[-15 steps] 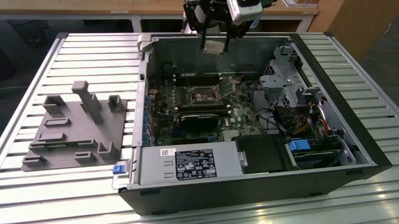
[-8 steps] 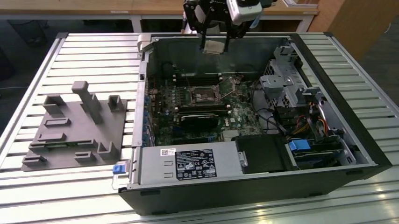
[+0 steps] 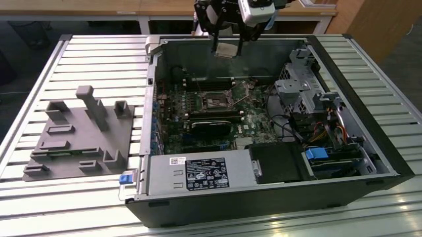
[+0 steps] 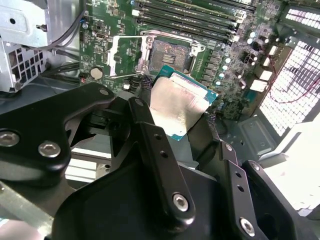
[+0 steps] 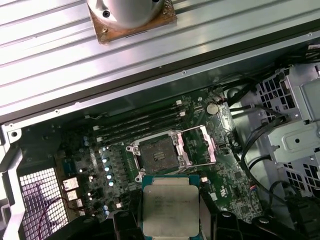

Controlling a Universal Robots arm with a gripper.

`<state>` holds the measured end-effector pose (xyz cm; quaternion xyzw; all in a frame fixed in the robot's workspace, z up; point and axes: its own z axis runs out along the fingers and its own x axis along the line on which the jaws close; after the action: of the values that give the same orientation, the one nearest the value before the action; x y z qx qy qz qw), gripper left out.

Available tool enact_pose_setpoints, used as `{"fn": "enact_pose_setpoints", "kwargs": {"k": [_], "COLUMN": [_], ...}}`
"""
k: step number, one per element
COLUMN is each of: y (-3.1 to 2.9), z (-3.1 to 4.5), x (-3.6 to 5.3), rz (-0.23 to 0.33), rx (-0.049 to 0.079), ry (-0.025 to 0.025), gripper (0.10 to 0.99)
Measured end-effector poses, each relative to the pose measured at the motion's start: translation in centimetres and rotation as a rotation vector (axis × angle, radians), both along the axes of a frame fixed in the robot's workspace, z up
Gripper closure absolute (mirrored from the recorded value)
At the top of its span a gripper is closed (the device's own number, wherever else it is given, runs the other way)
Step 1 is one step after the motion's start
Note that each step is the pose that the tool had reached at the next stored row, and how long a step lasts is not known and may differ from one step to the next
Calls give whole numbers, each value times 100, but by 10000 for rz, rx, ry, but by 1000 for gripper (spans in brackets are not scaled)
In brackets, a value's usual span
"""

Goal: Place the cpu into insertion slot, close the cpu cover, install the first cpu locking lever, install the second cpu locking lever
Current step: 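Place the cpu into insertion slot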

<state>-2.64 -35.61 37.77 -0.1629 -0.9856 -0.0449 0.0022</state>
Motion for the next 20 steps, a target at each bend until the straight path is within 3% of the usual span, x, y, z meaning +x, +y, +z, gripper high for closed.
{"fn": "enact_pose_setpoints", "kwargs": {"k": [20], "y": [0], "z": [-9], "x": [0], "rz": [-1163], "rx": [0], "ry": [0], "gripper": [545]}}
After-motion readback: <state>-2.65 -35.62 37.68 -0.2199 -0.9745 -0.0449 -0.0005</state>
